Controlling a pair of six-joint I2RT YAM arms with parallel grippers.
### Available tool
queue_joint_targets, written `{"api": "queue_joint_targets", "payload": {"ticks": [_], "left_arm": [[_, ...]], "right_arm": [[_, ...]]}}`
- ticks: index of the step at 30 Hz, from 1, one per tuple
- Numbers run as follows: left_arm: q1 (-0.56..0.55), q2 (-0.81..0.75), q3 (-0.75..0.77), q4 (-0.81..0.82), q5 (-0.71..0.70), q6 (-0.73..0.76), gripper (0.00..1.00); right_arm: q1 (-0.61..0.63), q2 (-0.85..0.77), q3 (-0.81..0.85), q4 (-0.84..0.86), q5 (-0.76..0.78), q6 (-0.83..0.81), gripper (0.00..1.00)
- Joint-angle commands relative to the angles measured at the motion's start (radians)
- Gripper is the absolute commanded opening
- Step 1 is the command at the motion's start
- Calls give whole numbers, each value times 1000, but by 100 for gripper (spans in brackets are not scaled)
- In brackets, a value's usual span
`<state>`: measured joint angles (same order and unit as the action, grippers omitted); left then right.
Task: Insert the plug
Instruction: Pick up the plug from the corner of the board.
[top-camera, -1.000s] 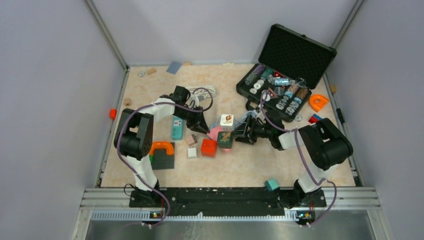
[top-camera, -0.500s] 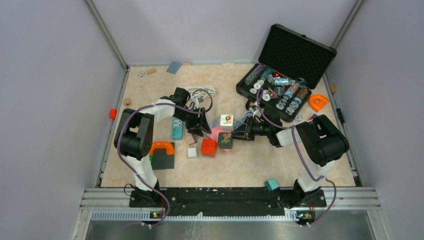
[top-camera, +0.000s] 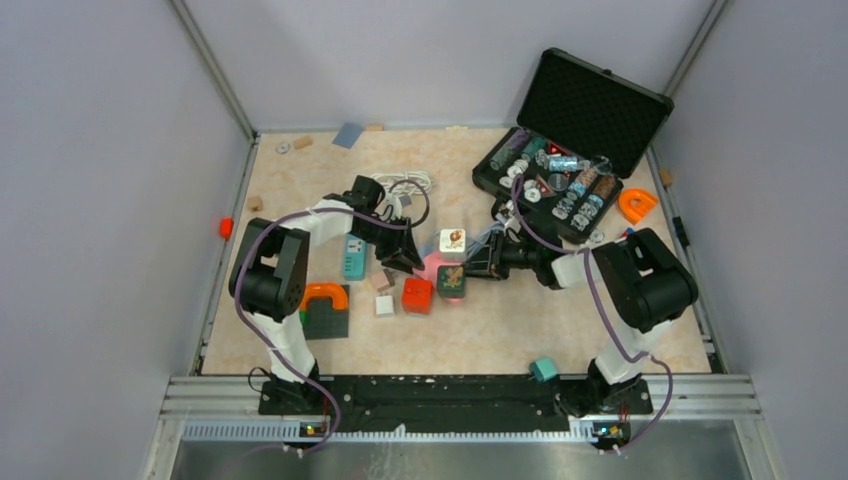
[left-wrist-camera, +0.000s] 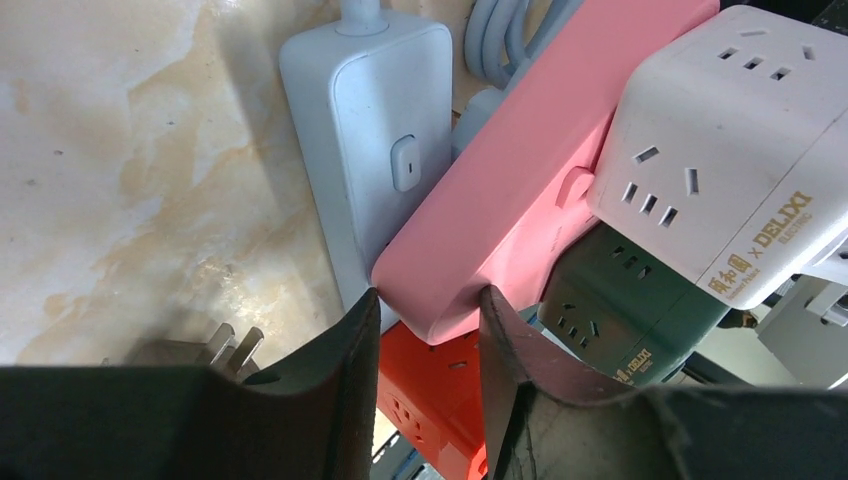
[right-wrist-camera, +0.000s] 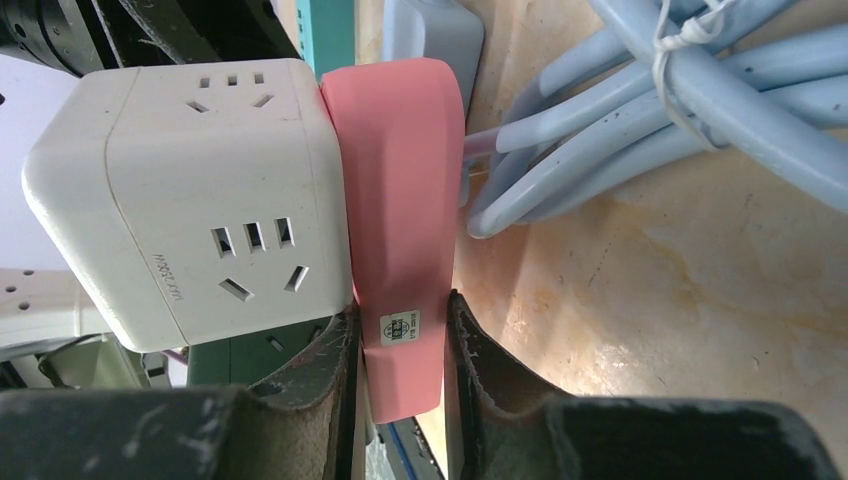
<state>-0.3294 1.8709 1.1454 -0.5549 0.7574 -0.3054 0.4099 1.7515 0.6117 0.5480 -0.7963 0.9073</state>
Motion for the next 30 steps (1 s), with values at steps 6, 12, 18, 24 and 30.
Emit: {"api": "queue_joint_targets", "payload": {"ticks": [6,12,18,24,30], "left_arm": [[-58,203,-70,-79,-428,31,23],[-58,221,-57,-84,-422,39,23],[-66,207,-24,-105,-440,66,25],[-77,220,5,-118,-440,67,25],[-82,208,17,-118,-413,69,28]], "right_arm": [[25,-52,42,-436,229,-132,37],[-10,-206,106,-705,305,-223,67],[-17,-351,131,-908,349,-307,76],[-52,-471,167,-1197,474,-289,75],[-57,-492,179,-1521,555,-233,76]]}}
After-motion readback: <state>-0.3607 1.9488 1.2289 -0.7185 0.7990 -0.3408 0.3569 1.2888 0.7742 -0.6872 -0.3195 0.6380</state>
